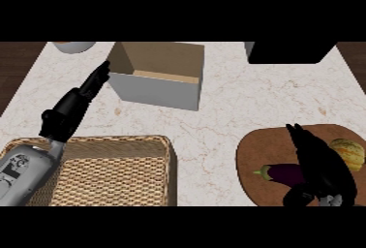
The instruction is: Pick the eggplant from the cutting board and place it in the cardboard box
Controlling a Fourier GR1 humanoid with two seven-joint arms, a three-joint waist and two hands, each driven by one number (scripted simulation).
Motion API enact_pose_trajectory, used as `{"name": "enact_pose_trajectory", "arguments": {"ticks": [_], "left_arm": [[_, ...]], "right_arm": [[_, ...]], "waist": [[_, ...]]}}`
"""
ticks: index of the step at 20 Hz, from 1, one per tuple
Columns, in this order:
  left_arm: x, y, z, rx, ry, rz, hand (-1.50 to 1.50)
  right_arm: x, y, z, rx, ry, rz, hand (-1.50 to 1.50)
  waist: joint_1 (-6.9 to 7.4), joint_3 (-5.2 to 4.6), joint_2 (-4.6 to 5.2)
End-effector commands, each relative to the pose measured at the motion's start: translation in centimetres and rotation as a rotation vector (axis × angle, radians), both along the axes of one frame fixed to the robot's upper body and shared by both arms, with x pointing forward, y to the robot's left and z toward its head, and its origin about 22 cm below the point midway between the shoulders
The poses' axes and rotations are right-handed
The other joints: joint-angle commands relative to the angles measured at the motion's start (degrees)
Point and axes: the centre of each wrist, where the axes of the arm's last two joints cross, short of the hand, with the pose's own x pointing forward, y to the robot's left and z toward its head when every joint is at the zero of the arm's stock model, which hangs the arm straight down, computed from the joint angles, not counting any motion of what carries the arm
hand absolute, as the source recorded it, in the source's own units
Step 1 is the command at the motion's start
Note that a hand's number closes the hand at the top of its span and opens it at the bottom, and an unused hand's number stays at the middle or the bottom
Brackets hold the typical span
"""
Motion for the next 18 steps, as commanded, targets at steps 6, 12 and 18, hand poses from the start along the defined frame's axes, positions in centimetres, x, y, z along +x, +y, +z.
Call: {"name": "enact_pose_trajectory", "arguments": {"ticks": [6,12,18], "left_arm": [[-1.6,-3.1,-4.0,-0.117,0.085,-0.035,0.0],[-1.5,-2.7,-1.7,-0.1,0.113,-0.041,0.0],[-2.6,-2.5,-3.5,-0.11,0.091,-0.048,0.0]], "right_arm": [[0.3,-0.7,-0.9,-0.018,0.01,0.002,-1.5],[0.8,-1.3,-3.9,-0.02,0.084,-0.003,-1.5],[1.4,-1.6,-5.7,-0.027,0.12,-0.022,-1.5]], "waist": [[-0.83,-1.27,0.74],[-0.18,-1.2,0.63],[0.28,-1.21,0.72]]}}
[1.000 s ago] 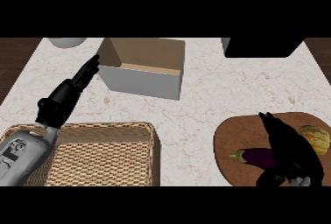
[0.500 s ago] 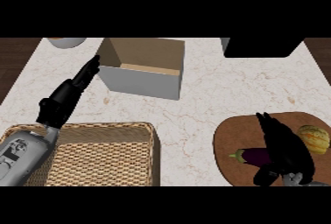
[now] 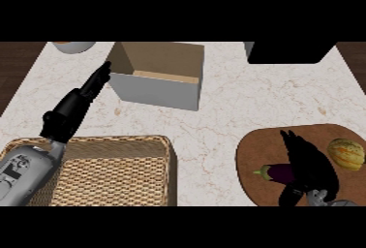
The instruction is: Pick the eggplant from the cutting board and place it in the cardboard box
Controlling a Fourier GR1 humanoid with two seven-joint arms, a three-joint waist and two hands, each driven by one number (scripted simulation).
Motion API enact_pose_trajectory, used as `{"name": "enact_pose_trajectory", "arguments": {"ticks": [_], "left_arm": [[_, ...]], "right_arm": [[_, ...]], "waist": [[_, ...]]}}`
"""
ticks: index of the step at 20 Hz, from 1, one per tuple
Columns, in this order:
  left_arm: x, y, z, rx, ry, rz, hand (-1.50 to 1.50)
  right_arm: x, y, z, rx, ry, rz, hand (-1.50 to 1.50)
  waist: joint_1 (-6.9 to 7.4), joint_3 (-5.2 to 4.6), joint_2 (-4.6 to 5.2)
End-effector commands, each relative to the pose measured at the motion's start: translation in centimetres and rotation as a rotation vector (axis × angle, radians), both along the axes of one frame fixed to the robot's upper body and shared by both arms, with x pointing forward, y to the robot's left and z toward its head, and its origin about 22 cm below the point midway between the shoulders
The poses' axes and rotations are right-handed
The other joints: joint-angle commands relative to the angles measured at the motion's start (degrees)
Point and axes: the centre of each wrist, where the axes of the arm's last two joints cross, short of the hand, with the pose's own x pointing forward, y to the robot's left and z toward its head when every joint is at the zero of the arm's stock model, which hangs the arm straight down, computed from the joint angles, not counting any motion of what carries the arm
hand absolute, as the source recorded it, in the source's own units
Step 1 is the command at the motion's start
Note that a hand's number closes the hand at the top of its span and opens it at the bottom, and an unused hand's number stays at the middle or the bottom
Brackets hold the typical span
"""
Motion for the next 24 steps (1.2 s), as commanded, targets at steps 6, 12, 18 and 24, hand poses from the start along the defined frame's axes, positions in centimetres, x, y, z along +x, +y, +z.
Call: {"name": "enact_pose_trajectory", "arguments": {"ticks": [6,12,18,24], "left_arm": [[-2.2,-3.0,-4.4,-0.118,0.12,-0.024,0.0],[-1.5,-3.6,-1.5,-0.115,0.104,-0.059,0.0],[-1.8,-2.5,-3.2,-0.122,0.117,-0.047,0.0],[-1.8,-3.6,-3.6,-0.118,0.116,-0.039,0.0]], "right_arm": [[-0.4,-0.9,-1.7,-0.016,0.032,0.011,-1.5],[1.1,-1.4,-3.6,-0.077,0.052,-0.023,-1.5],[1.3,-2.6,-3.8,-0.072,0.069,-0.007,1.5],[0.8,-2.8,-4.1,-0.11,0.015,0.059,1.5]], "waist": [[-0.66,-1.28,0.74],[0.14,-1.2,0.7],[-0.09,-1.25,0.78],[-0.43,-1.25,0.73]]}}
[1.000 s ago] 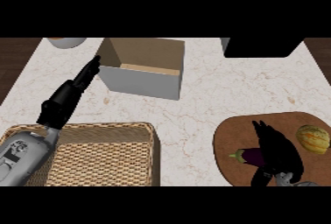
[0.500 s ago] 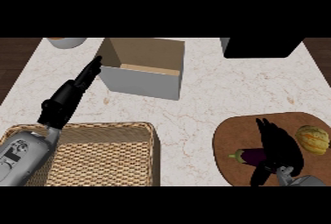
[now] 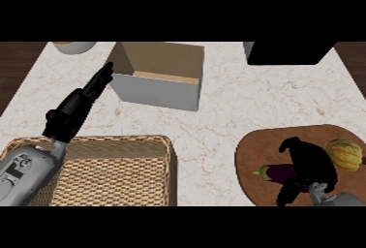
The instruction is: Pick the eggplant from the cutting board and place it in the cardboard box
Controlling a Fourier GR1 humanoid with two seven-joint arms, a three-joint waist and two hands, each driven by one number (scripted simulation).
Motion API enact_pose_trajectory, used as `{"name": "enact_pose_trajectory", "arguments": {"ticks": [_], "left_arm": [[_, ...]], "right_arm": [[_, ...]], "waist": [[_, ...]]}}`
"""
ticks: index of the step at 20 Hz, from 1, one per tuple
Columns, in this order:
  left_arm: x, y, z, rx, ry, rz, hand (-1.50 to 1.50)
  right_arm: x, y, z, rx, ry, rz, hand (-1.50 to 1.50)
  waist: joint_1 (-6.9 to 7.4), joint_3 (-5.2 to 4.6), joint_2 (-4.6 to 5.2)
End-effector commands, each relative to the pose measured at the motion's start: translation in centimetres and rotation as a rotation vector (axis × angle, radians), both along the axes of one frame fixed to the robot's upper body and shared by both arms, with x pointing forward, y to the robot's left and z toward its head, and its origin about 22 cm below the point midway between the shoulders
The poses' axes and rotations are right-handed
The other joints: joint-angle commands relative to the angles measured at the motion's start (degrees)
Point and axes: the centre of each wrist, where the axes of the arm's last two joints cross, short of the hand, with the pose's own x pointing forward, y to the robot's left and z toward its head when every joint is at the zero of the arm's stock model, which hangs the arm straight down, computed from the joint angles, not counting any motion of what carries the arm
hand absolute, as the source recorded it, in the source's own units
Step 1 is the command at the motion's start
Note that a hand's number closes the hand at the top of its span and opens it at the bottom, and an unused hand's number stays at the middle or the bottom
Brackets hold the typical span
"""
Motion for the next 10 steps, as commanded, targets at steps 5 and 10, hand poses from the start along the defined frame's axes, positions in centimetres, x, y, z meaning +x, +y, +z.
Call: {"name": "enact_pose_trajectory", "arguments": {"ticks": [5,10], "left_arm": [[-1.7,-2.9,-2.9,-0.096,0.101,-0.046,0.0],[-0.8,-4.5,-1.8,-0.096,0.062,-0.127,0.0]], "right_arm": [[0.2,5.2,-0.6,-0.058,-0.15,0.081,1.5],[-0.4,20.3,4.4,0.117,-0.319,0.325,1.5]], "waist": [[0.44,-0.94,1.25],[5.61,-1.08,1.86]]}}
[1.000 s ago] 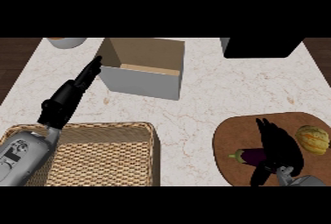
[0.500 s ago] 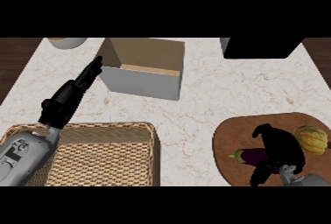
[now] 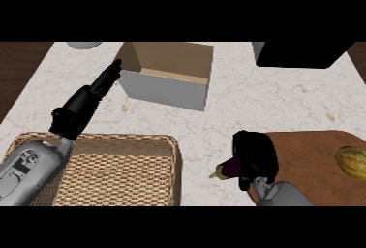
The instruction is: Pick the eggplant from the cutting board and place it in the cardboard box
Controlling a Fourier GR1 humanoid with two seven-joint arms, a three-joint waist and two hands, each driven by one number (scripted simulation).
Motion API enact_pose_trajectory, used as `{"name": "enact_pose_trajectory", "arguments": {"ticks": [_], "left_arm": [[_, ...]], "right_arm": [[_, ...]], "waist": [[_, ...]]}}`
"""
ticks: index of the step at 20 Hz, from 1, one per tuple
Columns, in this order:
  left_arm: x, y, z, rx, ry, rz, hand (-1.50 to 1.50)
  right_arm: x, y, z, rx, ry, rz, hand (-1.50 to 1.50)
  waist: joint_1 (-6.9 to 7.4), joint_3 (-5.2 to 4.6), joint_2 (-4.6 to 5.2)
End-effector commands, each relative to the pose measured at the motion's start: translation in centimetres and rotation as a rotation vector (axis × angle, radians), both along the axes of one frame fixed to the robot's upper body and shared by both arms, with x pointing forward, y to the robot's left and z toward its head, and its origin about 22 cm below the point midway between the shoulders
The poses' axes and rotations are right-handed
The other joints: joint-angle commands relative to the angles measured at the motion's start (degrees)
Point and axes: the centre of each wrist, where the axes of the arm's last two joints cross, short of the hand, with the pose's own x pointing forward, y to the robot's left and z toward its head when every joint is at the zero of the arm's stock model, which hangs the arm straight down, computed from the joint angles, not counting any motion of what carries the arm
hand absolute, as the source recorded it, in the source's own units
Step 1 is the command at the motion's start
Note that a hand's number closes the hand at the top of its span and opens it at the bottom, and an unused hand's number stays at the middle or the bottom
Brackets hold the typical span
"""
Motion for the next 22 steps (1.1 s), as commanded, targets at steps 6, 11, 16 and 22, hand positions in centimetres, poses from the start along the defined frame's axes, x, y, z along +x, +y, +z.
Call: {"name": "enact_pose_trajectory", "arguments": {"ticks": [6,11,16,22], "left_arm": [[-1.2,-4.2,-2.9,-0.072,0.092,-0.087,0.0],[-0.7,-2.8,-3.1,-0.074,0.102,-0.056,0.0],[-1.1,-3.1,-3.3,-0.079,0.124,-0.063,0.0],[-0.8,-1.1,-2.8,-0.083,0.126,-0.043,0.0]], "right_arm": [[-1.0,13.5,5.1,0.037,-0.332,0.125,1.5],[-2.7,15.6,8.5,0.081,-0.402,0.161,1.5],[-3.6,16.4,12.1,0.173,-0.489,0.212,1.5],[-4.3,16.7,14.6,0.27,-0.599,0.154,1.5]], "waist": [[2.81,-1.05,1.28],[2.42,-1.12,1.0],[1.89,-1.12,0.68],[1.01,-1.2,0.44]]}}
